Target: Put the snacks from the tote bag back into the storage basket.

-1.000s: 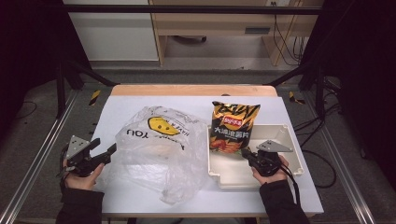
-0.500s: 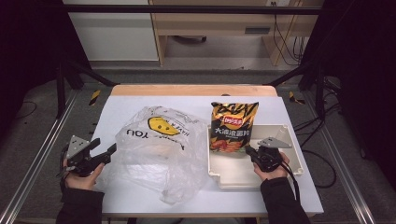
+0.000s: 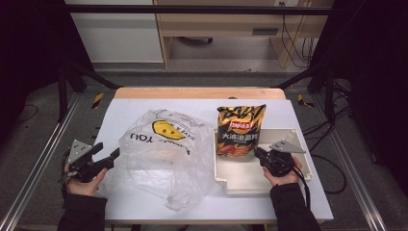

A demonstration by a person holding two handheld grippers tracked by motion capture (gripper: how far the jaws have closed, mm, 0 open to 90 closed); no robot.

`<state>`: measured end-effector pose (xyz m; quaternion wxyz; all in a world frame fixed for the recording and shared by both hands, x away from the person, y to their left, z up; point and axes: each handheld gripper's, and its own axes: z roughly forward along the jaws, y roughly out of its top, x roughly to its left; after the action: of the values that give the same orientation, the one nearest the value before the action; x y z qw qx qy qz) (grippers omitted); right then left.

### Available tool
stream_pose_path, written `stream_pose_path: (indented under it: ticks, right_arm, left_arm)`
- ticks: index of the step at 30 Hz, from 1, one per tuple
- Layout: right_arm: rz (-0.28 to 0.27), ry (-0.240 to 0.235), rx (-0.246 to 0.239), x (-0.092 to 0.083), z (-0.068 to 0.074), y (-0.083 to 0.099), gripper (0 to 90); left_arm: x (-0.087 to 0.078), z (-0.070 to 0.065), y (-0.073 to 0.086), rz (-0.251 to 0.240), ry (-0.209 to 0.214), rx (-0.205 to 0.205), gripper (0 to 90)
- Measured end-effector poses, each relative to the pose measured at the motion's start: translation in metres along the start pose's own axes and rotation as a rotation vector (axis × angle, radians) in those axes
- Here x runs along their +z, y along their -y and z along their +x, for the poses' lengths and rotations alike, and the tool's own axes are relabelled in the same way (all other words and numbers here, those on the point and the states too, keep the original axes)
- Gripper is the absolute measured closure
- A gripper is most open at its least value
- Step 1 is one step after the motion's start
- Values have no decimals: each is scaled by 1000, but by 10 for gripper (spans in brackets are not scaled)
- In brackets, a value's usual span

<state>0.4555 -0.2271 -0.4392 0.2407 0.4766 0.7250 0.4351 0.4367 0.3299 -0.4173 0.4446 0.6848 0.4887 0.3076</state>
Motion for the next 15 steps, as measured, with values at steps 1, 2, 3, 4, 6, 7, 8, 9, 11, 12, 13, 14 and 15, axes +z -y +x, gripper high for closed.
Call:
stream_pose_path:
  ticks: [1, 2, 3, 4, 6, 7, 8, 9, 11, 12, 13, 14, 15]
  right_arm:
    - [-14, 4, -8, -3, 1, -1, 778]
    - [-28, 6, -11, -7, 1, -1, 756]
    - [-48, 4, -16, -12, 2, -2, 729]
    - [-59, 7, -19, -15, 2, -3, 700]
    - [-78, 25, -37, -22, 2, -4, 636]
    - [-86, 32, -45, -25, 1, -5, 600]
    - [-89, 42, -42, -28, -1, -5, 558]
    - [-92, 53, -42, -31, -3, -6, 534]
    - [-110, 84, -32, -36, -8, -7, 452]
    - [-116, 96, -26, -38, -10, -7, 421]
    - [-122, 116, -27, -39, -13, -7, 381]
    - [-125, 133, -24, -41, -15, -8, 346]
    - [-127, 146, -23, -43, -18, -8, 323]
  left_arm:
    - [0, 0, 0, -2, 0, -1, 317]
    - [0, 0, 0, -3, 2, -2, 316]
    - [-1, 0, 0, -3, 3, -6, 316]
    - [-1, 1, 0, -5, 3, -3, 315]
    - [-1, 1, 0, -7, 3, -5, 311]
    - [-1, 2, 0, -7, 3, -6, 307]
    - [-1, 2, 0, -6, 4, -9, 304]
    - [-1, 3, 0, -6, 7, -11, 299]
    - [-1, 4, 0, -8, 6, -16, 292]
    - [-1, 5, 0, -9, 7, -19, 290]
    - [-1, 5, 0, -11, 9, -28, 287]
    - [-1, 6, 0, -7, 9, -22, 285]
    - [-1, 7, 1, -5, 8, -24, 282]
